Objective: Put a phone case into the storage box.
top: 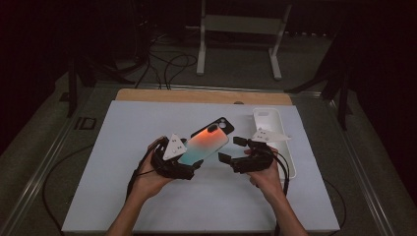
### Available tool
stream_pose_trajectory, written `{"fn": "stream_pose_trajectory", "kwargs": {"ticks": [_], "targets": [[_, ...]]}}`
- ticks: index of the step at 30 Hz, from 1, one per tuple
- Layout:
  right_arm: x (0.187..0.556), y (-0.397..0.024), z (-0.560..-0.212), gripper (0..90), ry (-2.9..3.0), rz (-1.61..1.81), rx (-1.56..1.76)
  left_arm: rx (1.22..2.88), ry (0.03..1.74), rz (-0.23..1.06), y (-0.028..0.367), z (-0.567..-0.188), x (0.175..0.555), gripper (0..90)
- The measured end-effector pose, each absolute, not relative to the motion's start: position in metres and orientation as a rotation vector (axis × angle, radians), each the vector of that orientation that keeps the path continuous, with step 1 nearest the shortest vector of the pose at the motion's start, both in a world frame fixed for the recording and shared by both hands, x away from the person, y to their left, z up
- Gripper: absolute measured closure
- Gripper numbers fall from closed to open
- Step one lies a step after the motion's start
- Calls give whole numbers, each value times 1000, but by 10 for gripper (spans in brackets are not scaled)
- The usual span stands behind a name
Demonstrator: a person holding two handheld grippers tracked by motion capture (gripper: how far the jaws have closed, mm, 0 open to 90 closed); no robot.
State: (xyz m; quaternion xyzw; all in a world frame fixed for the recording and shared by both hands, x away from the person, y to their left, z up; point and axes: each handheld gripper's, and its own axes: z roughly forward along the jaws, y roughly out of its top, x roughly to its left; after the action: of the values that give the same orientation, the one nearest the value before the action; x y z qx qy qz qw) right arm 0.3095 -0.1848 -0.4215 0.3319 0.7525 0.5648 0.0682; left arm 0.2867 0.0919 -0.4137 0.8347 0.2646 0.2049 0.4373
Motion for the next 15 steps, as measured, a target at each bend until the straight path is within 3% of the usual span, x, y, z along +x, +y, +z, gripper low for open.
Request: {"fn": "stream_pose_trajectory", "kwargs": {"ticks": [3, 8, 15], "targets": [[314, -181, -423, 89, 2283, 1718, 1034, 2069, 645, 505, 90, -412, 286, 167], [319, -178, -425, 180, 2298, 1784, 1086, 2067, 627, 501, 85, -413, 284, 167], [322, -176, -424, 401, 2275, 1809, 1201, 2064, 610, 497, 79, -414, 282, 167]]}}
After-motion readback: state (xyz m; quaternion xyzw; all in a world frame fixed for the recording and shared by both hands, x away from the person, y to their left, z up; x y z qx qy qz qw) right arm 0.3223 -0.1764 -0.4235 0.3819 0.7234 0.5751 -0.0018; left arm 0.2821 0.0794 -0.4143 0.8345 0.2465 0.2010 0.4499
